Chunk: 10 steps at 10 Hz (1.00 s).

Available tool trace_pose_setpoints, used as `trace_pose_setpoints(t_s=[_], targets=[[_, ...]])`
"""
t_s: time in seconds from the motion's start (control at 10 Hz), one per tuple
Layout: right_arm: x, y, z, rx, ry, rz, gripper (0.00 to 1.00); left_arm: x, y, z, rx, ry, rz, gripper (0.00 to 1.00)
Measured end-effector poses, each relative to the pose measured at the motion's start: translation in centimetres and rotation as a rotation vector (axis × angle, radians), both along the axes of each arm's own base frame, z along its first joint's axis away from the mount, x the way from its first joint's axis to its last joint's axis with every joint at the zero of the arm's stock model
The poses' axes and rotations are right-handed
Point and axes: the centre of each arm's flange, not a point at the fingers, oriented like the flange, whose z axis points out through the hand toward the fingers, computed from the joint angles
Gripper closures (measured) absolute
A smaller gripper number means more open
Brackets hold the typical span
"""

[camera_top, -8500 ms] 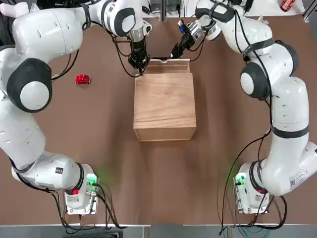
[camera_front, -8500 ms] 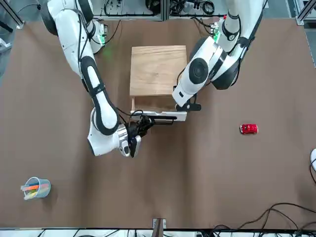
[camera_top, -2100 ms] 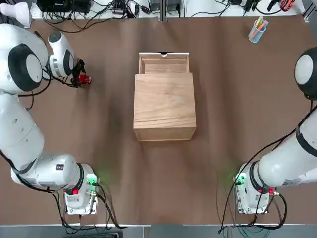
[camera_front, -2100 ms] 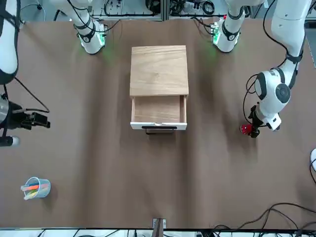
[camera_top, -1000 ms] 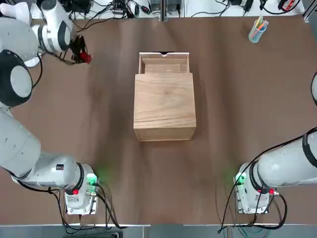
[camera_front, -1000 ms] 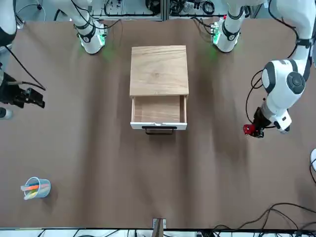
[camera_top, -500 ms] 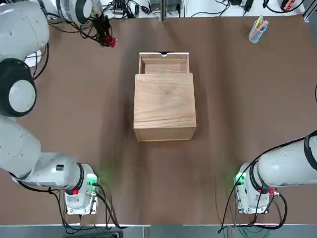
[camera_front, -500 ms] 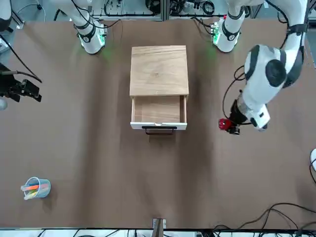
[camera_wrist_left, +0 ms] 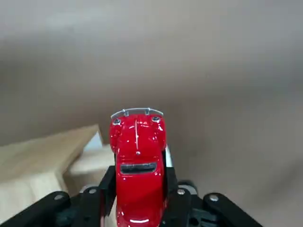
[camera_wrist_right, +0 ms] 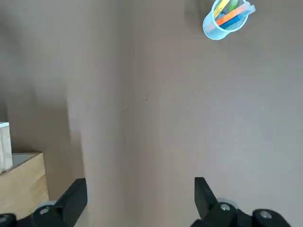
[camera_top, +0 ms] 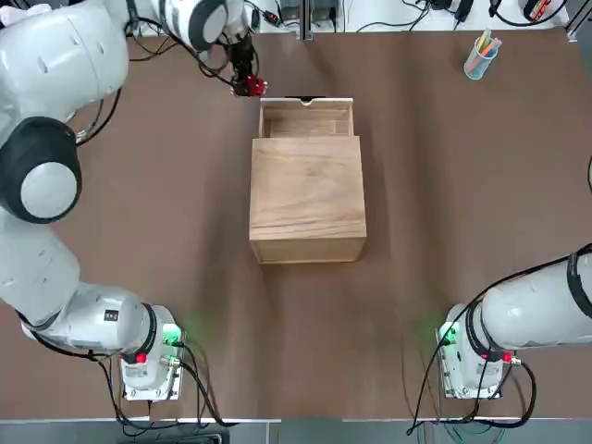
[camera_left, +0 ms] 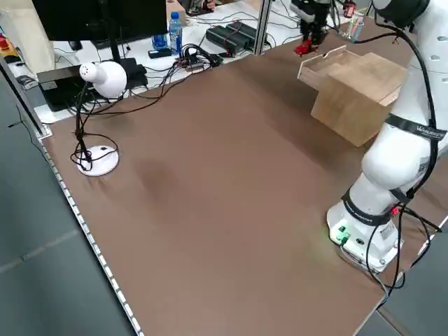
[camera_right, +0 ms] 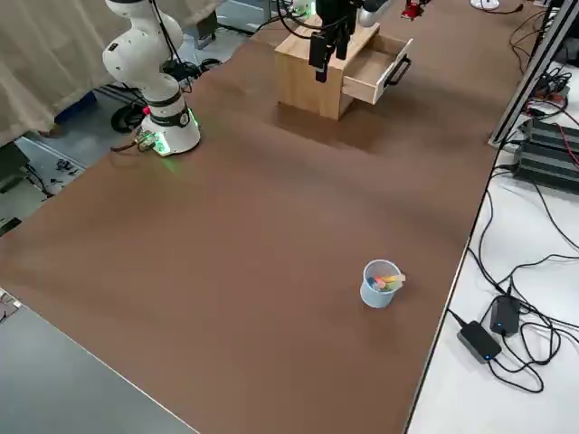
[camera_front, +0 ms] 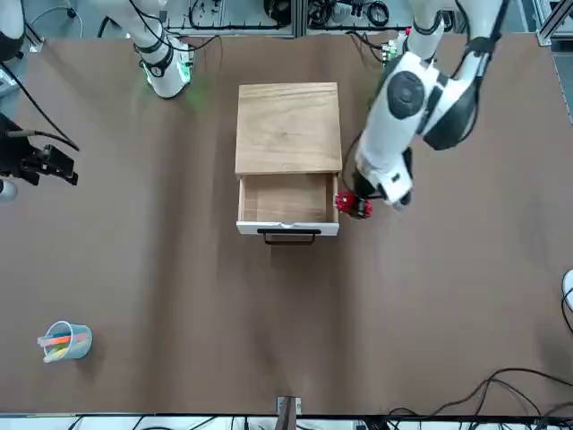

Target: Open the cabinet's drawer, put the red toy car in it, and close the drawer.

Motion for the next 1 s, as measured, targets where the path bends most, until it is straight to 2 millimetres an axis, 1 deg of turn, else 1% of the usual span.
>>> trace_pose_setpoints(t_s=[0.3, 0.4, 0.5, 0.7, 1.0], targets=[[0.0, 0.1, 0.0, 0.0, 0.0, 0.001, 0.0, -2.3, -6.1, -1.4, -0.029, 0.037, -0.01, 0.56], [0.0, 0.1, 0.0, 0.0, 0.0, 0.001, 0.0, -2.9, -7.7, -2.1, -0.029, 0.047, -0.016, 0.56], [0.0, 0.1, 0.0, 0.0, 0.0, 0.001, 0.0, -3.2, -8.8, -3.1, -0.02, 0.054, -0.017, 0.56], [0.0, 0.1, 0.0, 0.0, 0.0, 0.0, 0.0, -2.9, -9.7, -4.8, -0.019, 0.076, -0.009, 0.56], [0.0, 0.1, 0.0, 0.0, 0.0, 0.001, 0.0, -2.1, -9.8, -6.6, -0.007, 0.095, 0.012, 0.56]])
